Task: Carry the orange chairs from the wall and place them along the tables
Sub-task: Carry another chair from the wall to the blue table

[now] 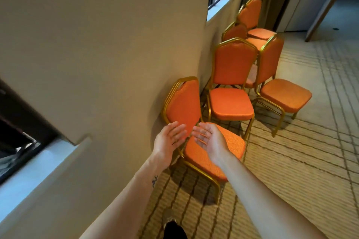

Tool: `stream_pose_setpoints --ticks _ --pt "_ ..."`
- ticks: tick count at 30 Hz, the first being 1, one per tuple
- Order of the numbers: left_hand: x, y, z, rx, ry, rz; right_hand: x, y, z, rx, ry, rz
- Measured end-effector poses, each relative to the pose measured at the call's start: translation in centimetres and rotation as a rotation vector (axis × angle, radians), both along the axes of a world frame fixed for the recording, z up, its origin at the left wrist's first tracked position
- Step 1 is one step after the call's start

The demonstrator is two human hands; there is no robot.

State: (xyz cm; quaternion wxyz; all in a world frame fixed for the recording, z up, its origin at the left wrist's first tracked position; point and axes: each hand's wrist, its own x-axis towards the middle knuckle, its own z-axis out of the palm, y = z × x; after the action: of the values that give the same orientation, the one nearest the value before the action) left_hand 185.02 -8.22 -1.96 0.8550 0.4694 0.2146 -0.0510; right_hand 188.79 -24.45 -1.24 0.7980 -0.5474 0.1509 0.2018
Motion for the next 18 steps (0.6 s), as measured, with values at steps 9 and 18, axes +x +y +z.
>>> stream_pose_setpoints --ticks 9,18 --pt "14.6 6.4 0.2 0.078 0.004 -0.084 12.9 7.4 0.5 -0.010 0.012 -0.032" --pt "26.8 9.1 -0.2 0.105 0.056 -0.039 25.3 10.4 -1.0 -0.017 0.005 0.007"
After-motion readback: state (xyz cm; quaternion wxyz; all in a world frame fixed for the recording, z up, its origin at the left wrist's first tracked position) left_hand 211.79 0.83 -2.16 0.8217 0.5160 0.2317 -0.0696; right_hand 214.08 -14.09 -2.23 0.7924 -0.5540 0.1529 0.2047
